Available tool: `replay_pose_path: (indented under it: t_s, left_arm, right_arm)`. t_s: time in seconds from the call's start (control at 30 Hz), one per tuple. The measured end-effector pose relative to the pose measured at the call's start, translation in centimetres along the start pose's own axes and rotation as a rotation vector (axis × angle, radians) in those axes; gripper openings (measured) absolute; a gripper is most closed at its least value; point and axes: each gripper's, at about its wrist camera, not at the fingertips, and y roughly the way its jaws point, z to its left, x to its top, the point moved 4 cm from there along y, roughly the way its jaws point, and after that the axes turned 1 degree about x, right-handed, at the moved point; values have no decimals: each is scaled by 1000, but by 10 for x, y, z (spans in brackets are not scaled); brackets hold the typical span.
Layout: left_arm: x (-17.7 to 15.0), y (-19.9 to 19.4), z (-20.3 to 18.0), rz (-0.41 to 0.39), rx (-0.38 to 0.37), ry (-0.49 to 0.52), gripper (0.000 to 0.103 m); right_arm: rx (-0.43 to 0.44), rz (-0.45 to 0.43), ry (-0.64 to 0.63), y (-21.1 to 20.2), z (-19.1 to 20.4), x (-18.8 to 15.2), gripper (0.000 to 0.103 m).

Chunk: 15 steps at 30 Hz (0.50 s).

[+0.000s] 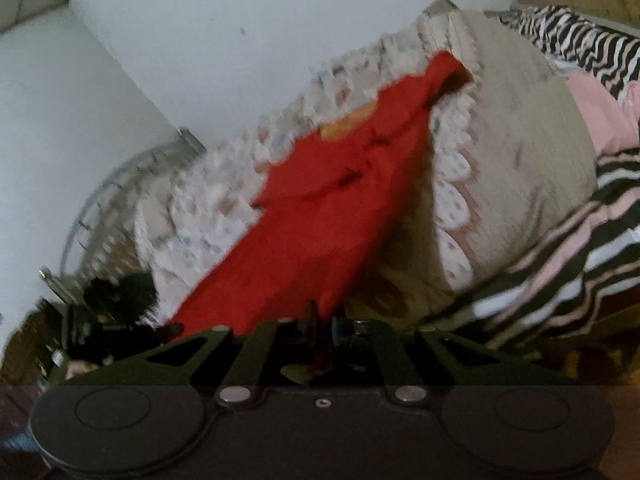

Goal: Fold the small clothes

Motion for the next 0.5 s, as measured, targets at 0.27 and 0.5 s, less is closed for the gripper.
replay_pose_path:
  t_s: [0.27,0.5]
  left_arm:
    - [5,-59,-32,-203,-169,-38,7]
    - [-14,-113,-53,-280,-223,-95,7]
  right_arm:
    - [145,-167,73,-42,30,20,5]
    - [220,-213,41,-90,65,19,5]
